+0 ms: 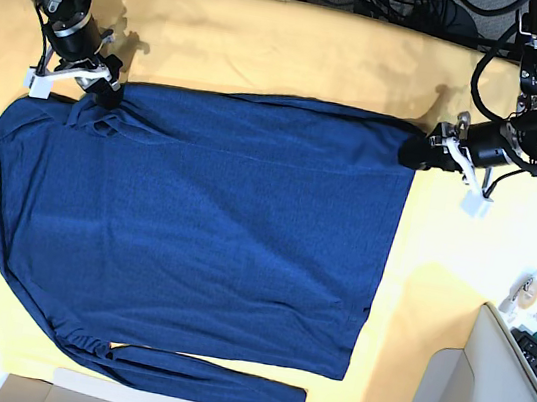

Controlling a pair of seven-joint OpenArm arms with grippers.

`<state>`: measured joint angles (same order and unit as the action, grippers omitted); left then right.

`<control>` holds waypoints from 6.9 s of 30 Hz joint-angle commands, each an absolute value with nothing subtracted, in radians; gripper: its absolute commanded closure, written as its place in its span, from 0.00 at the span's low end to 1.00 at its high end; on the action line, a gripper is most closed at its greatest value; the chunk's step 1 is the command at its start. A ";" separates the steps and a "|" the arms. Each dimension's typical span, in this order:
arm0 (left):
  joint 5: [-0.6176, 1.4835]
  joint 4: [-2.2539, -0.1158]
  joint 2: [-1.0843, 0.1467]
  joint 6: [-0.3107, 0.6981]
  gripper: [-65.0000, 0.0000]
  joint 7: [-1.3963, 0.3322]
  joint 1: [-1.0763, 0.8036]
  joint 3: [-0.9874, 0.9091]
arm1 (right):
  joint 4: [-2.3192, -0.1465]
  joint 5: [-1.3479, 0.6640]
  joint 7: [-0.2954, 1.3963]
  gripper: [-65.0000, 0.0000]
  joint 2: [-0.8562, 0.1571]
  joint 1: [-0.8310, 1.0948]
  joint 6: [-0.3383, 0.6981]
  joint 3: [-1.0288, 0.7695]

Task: Fold the T-shirt properly
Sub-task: 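Lift the shoulder corners and pull them away from the hem, then hold the shoulders and drag the shirt toward the robot, then pull the held shoulders further, sliding the shirt across the cloth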

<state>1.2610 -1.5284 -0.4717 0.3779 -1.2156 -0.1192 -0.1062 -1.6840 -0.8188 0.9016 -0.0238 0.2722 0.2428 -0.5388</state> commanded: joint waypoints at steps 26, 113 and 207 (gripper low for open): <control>1.282 -1.549 -0.487 0.383 0.63 -1.250 -0.137 -0.111 | -1.767 -0.888 0.898 0.64 0.048 0.286 0.245 -0.851; 1.089 -1.495 -0.421 0.383 0.56 -1.251 -0.131 -0.174 | -1.524 -0.955 0.898 1.00 0.048 0.001 -0.444 -0.834; 1.096 -1.409 -0.392 0.564 1.00 -1.221 0.239 -0.153 | -1.518 -0.954 0.894 1.00 -0.107 -0.223 -0.410 -0.783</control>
